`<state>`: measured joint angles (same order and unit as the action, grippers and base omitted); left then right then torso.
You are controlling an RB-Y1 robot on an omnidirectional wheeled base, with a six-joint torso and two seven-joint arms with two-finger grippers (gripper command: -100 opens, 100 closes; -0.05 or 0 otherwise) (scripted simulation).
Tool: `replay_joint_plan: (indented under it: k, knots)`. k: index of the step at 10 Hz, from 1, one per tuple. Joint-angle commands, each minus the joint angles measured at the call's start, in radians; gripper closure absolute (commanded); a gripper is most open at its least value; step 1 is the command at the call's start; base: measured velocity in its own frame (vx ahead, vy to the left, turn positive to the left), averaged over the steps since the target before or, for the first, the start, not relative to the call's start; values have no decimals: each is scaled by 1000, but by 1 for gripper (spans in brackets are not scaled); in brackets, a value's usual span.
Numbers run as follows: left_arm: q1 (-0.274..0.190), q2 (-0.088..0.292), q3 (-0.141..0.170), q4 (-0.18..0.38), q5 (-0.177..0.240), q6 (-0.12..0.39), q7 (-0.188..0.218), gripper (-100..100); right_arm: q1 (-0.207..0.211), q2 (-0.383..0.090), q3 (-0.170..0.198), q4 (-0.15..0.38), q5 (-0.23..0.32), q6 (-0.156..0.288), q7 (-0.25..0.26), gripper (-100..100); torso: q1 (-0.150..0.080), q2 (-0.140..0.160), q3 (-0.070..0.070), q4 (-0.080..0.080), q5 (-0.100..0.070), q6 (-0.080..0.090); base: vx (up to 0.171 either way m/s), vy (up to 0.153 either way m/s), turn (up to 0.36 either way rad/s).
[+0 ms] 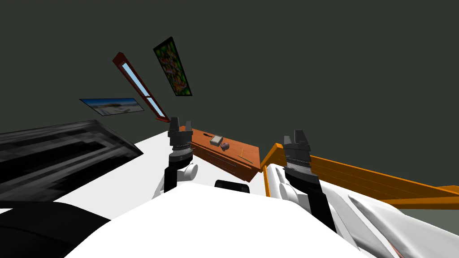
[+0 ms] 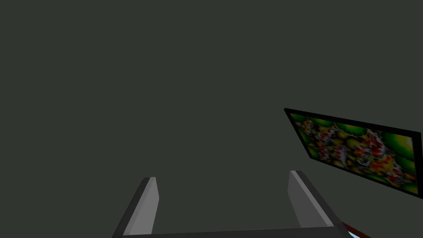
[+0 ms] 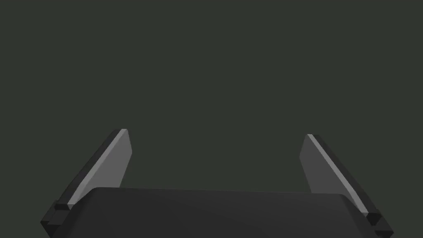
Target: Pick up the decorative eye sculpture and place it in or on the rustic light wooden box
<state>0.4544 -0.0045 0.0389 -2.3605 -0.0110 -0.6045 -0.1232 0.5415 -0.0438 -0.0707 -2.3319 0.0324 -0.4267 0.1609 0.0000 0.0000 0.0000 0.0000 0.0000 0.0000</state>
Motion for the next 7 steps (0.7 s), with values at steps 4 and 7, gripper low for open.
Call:
replay_joint_plan:
  k: [4,7]
  knots:
    - [-36,89,3,57,-4,54,3,-100,0,0,0,0,0,0,0,0,-1,0,0,0,0,0,-2,-24,10]
    - [-84,134,7,126,-9,124,7,-100,0,0,0,0,0,0,0,0,-3,0,0,0,-1,0,-13,-54,22]
